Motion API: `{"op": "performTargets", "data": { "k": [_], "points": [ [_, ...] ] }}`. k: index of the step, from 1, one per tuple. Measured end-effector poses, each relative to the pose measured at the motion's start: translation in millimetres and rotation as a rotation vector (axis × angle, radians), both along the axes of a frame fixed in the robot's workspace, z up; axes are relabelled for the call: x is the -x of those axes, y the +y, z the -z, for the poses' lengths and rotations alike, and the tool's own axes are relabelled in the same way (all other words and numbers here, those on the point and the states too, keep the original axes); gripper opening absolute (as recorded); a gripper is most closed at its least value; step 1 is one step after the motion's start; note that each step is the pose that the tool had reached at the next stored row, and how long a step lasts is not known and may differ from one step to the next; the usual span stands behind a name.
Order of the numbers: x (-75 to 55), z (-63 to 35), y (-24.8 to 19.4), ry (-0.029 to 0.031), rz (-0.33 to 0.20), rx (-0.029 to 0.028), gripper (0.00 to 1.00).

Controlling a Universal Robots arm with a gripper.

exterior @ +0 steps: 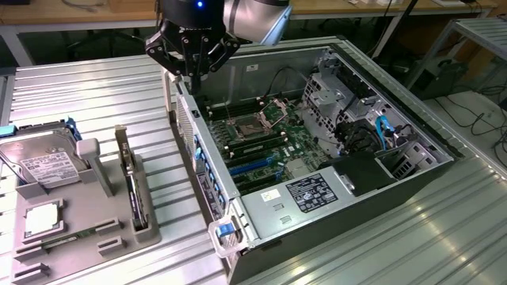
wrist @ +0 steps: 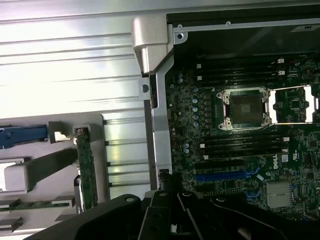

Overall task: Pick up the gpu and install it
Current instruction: 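Reach for the gpu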

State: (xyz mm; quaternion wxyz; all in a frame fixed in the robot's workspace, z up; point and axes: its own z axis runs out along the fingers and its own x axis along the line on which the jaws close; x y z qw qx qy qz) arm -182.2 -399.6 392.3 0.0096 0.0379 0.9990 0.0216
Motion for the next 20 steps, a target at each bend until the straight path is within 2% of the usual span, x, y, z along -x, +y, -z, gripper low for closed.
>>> {"op": "performTargets", "data": {
  "k": [13, 20],
  "points": [
    [16.8, 0.5, -0.1, 0.0026, 0.000, 0.0000, 0.11],
    [29.8, 1.1, -0.2, 0.0073, 0.000, 0.0001, 0.11]
  ]
}}
